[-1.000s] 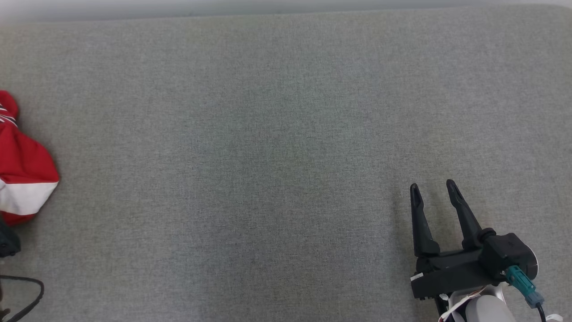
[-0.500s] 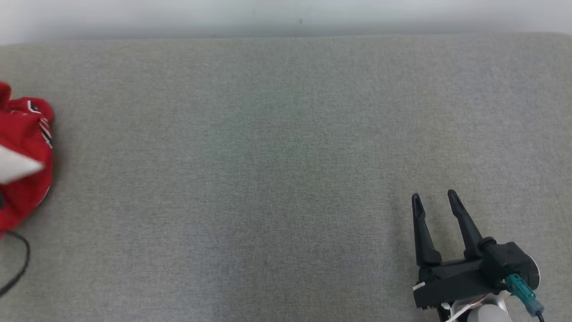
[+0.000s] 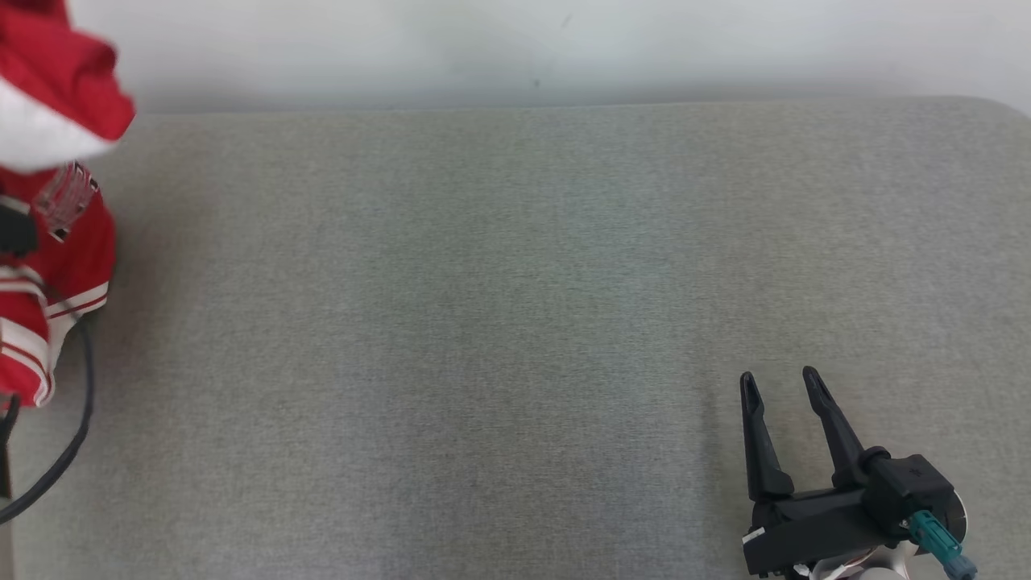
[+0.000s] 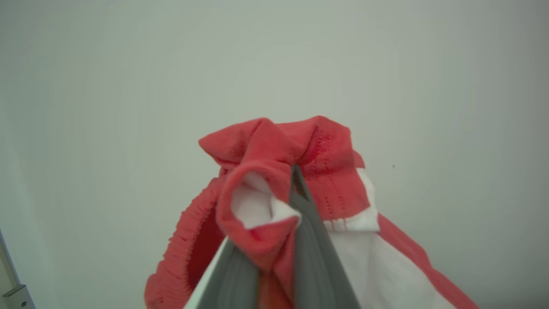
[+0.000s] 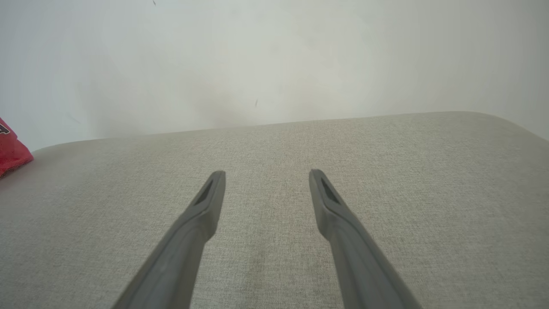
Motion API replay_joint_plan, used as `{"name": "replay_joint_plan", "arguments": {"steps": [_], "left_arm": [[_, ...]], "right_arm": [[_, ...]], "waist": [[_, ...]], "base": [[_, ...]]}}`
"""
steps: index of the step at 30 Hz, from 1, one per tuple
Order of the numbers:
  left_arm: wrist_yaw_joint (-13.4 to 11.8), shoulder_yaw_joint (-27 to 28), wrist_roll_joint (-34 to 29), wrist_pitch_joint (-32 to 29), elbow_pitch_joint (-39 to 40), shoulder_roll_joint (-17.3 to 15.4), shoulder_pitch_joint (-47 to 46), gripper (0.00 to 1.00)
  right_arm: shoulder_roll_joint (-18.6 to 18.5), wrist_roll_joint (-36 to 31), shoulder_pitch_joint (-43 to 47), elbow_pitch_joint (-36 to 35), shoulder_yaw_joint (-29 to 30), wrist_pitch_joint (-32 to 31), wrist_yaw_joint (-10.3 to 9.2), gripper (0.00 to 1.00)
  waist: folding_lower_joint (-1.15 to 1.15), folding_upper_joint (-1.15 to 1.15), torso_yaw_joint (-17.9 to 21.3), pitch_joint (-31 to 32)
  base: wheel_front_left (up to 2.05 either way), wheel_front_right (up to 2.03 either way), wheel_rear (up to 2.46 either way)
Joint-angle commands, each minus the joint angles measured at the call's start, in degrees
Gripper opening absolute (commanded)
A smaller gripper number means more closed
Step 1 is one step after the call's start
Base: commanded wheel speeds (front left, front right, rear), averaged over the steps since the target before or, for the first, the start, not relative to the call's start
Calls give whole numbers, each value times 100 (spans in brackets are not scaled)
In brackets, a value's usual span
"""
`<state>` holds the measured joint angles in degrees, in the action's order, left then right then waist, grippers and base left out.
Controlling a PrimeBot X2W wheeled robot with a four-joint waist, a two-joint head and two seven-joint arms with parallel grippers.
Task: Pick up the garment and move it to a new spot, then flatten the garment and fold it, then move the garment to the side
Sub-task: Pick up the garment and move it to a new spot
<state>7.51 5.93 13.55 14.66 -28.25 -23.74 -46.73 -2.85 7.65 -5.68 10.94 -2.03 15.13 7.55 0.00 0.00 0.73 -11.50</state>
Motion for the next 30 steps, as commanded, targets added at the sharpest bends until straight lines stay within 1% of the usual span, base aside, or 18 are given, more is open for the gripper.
{"name": "replay_joint_plan", "arguments": {"steps": [1, 8, 10, 11, 17, 21, 25, 30], "left_arm": [[-9, -87, 58, -61, 269, 79, -147, 0], [-9, -703, 209, -539, 1330, 358, -402, 0], [-9, -915, 190, -687, 1571, 442, -474, 0], [-9, -915, 190, -687, 1571, 442, -474, 0], [-9, -1686, 280, -1007, 2105, 865, -776, 0], [-11, -2105, 349, -1111, 2153, 1116, -927, 0], [-12, -2343, 391, -1079, 2040, 1312, -826, 0], [-45, -2433, 461, -937, 1746, 1357, -341, 0]], "right_arm": [[-8, 60, 63, 18, -12, 6, -12, 100], [-7, 202, 52, 14, -27, 6, -12, 100], [-7, 234, 50, 29, -49, 6, -12, 100], [-7, 234, 50, 29, -49, 6, -12, 100], [-6, 328, 79, 51, -53, 5, -12, 100], [-6, 366, 67, 66, -27, 6, -12, 100], [-6, 386, 65, 73, -29, 6, -12, 100], [-7, 369, 82, 82, 10, 6, -12, 100]], "waist": [[0, 0, 102, 35], [0, 0, 428, 28], [0, 0, 537, 29], [0, 0, 537, 29], [0, 0, 811, 17], [0, 0, 937, -12], [0, 0, 1015, -42], [0, 0, 1035, -79]], "base": [[0, 0, 0], [0, 0, 0], [0, 0, 0], [0, 0, 0], [0, 0, 0], [0, 0, 0], [0, 0, 0], [0, 0, 0]]}}
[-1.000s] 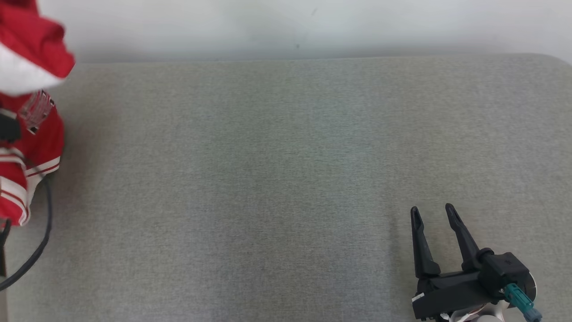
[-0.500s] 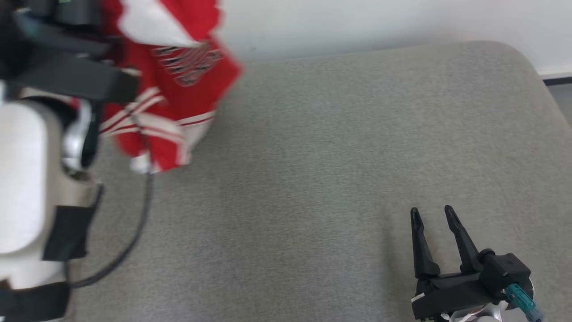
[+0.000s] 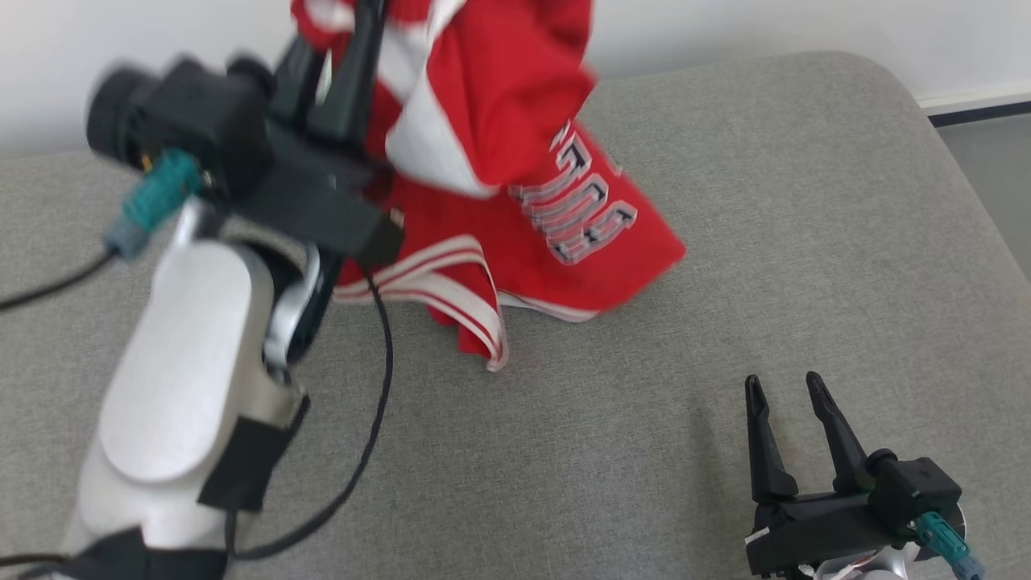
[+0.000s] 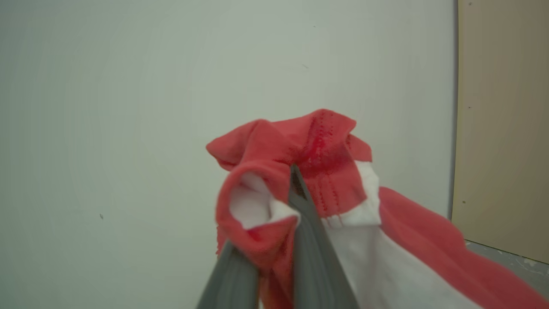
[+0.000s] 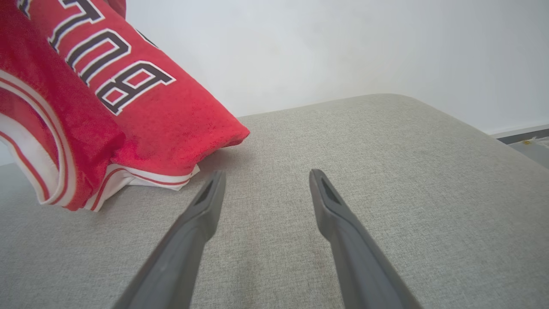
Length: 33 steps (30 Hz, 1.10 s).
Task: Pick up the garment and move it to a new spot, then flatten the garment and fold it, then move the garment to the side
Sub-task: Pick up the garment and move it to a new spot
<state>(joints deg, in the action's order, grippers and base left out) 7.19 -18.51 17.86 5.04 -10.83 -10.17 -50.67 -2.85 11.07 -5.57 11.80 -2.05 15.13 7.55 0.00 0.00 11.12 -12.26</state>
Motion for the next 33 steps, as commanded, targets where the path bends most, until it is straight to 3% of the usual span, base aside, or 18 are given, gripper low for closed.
{"name": "replay_joint_plan", "arguments": {"steps": [1, 9, 18, 19, 20, 33], "left_arm": [[-18, 4, 61, 67, -78, 3, 188, 0], [-31, -108, 295, 604, -1380, 23, 1569, 0], [14, -407, 278, 974, -2532, 160, 1750, 0], [18, -448, 215, 991, -2547, 153, 1699, 41], [21, -475, 152, 1006, -2518, 147, 1652, 100], [-76, -304, -124, 1017, -1323, 174, 1852, 100]], "right_arm": [[-7, 16, 77, 0, 23, 6, -12, 100], [-5, -34, -12, 61, -42, 6, -12, 100], [-6, -108, 44, 115, -72, 6, -12, 100], [-6, -113, 65, 117, -78, 6, -12, 100], [-6, -118, 93, 120, -79, 6, -12, 100], [-7, -68, 239, 137, -17, 6, -12, 100]], "waist": [[0, 0, -16, -11], [0, 0, -102, -59], [0, 0, -197, 75], [0, 0, -218, 106], [0, 0, -235, 135], [0, 0, -514, 323]], "base": [[0, 0, 0], [0, 0, 0], [0, 0, 0], [0, 0, 0], [0, 0, 0], [0, 0, 0]]}}
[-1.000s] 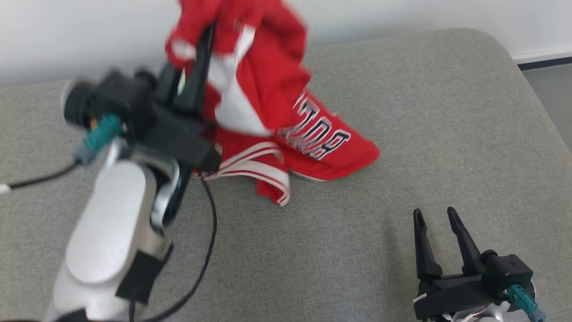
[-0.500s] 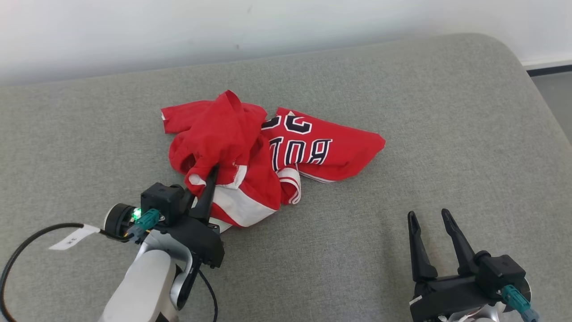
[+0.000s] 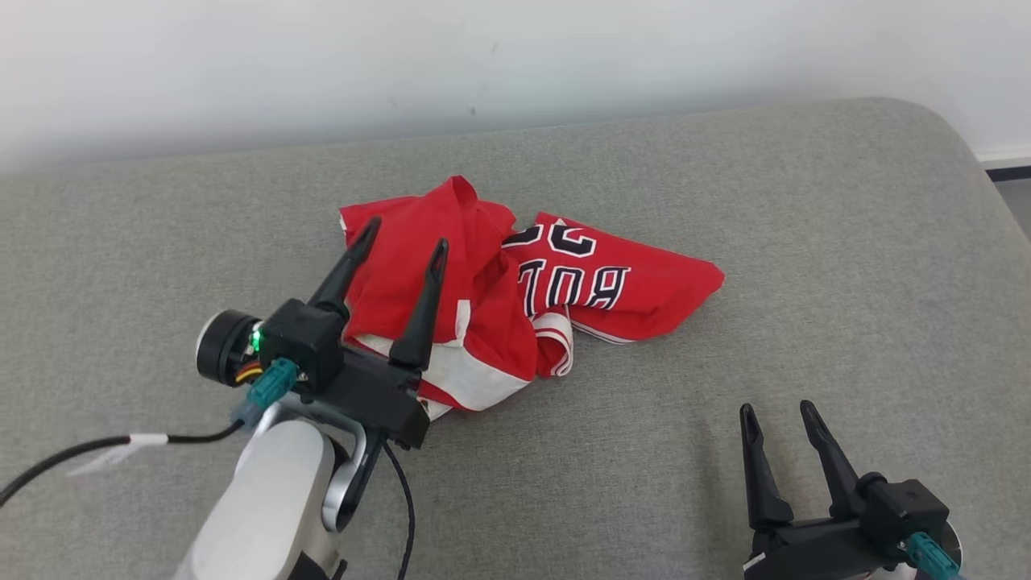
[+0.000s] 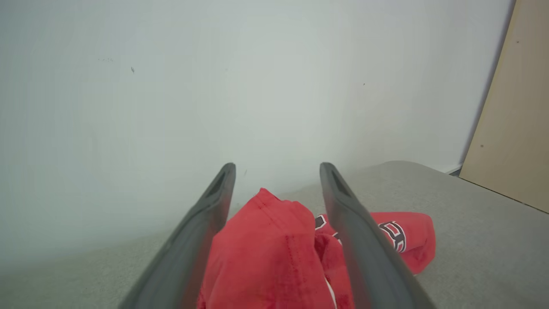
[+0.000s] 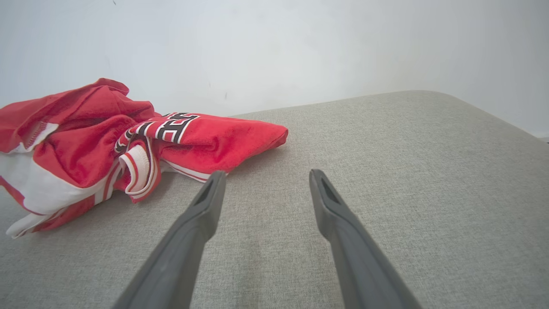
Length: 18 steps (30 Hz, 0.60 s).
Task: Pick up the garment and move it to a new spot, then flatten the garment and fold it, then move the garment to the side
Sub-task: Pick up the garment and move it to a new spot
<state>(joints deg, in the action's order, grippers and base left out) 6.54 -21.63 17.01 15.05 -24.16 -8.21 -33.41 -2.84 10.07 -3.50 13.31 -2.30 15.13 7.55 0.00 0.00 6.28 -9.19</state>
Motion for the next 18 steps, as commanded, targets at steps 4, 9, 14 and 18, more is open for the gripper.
{"name": "replay_joint_plan", "arguments": {"steps": [4, 9, 14, 18], "left_arm": [[-47, -56, -75, 17, 130, -38, 241, 100], [-103, -178, -254, 14, 2, -167, 333, 100], [-188, -216, -331, -20, -372, -300, 334, 100], [-202, -206, -279, -91, -741, -286, 249, 100]], "right_arm": [[-8, 46, 45, 2, 25, 6, -12, 100], [-7, 67, 0, 30, -1, 6, -12, 100], [-6, 98, -74, 59, -21, 6, -12, 100], [-9, 93, -90, 84, 18, 6, -12, 100]], "waist": [[0, 0, -86, 10], [0, 0, -72, -37], [0, 0, 44, -107], [0, 0, 137, -143]], "base": [[0, 0, 0], [0, 0, 0], [0, 0, 0], [0, 0, 0]]}}
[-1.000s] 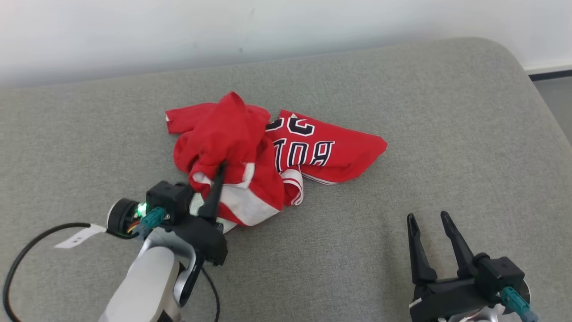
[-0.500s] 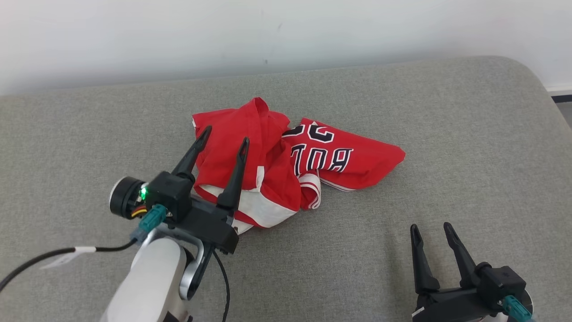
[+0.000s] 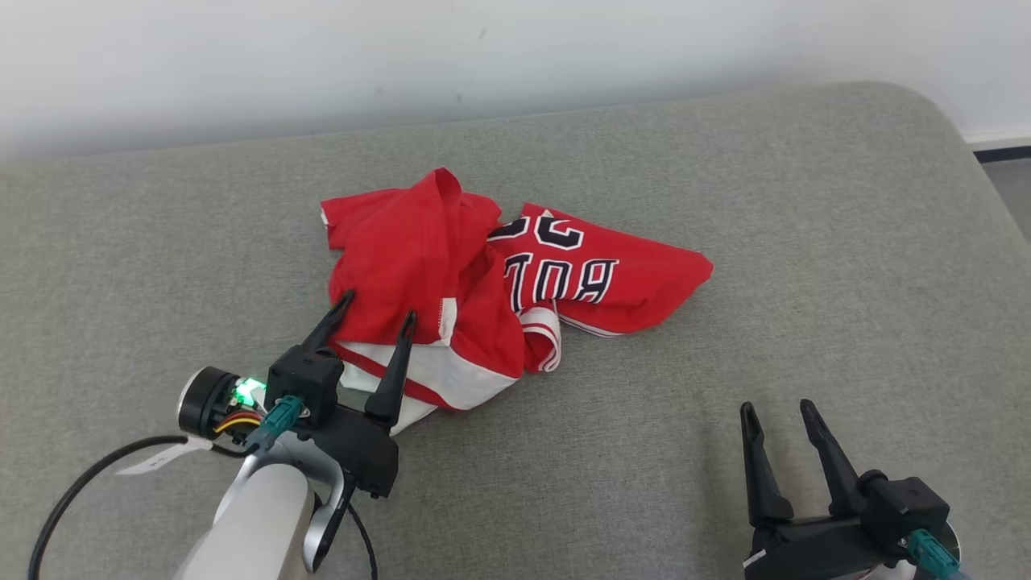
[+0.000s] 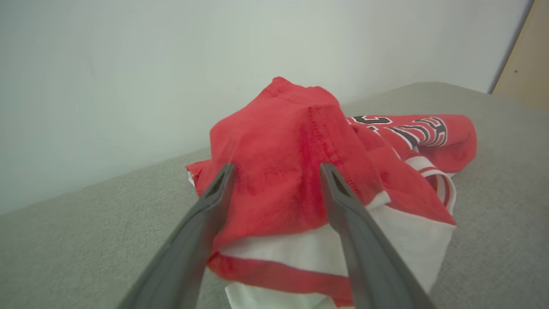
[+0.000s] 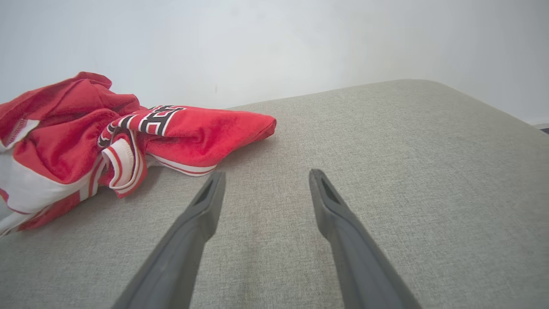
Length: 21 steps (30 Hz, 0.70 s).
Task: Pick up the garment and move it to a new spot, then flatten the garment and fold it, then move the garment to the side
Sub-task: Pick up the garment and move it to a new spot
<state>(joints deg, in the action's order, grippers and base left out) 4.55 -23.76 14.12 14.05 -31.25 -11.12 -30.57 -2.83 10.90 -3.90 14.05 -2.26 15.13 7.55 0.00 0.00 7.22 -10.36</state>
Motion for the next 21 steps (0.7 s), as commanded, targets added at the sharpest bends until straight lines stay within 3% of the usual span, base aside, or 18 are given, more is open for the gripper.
{"name": "replay_joint_plan", "arguments": {"steps": [1, 5, 7, 8, 16, 21], "left_arm": [[-17, 7, 21, 8, -124, 7, -44, 100], [-2, 6, 93, 4, -432, 52, -132, 100], [29, -22, 130, -6, -569, 70, -137, 42], [30, -34, 140, 6, -625, 75, -147, 0], [90, -118, 147, 66, -844, 127, -306, 0], [197, -206, 203, 104, -350, 182, -706, 0]], "right_arm": [[-9, 12, -48, 12, 21, 6, -12, 100], [-9, 20, -32, 22, 22, 6, -12, 100], [-9, 27, -11, 25, 34, 6, -12, 100], [-8, 27, 1, 27, 34, 6, -12, 100], [-8, 24, 51, 35, 43, 6, -12, 100], [-9, 25, 162, 33, 107, 6, -12, 100]], "waist": [[0, 0, 58, -29], [0, 0, 103, -17], [0, 0, 111, 5], [0, 0, 112, 18], [0, 0, 52, 137], [0, 0, -86, 275]], "base": [[0, 0, 0], [0, 0, 0], [0, 0, 0], [0, 0, 0], [0, 0, 0], [0, 0, 0]]}}
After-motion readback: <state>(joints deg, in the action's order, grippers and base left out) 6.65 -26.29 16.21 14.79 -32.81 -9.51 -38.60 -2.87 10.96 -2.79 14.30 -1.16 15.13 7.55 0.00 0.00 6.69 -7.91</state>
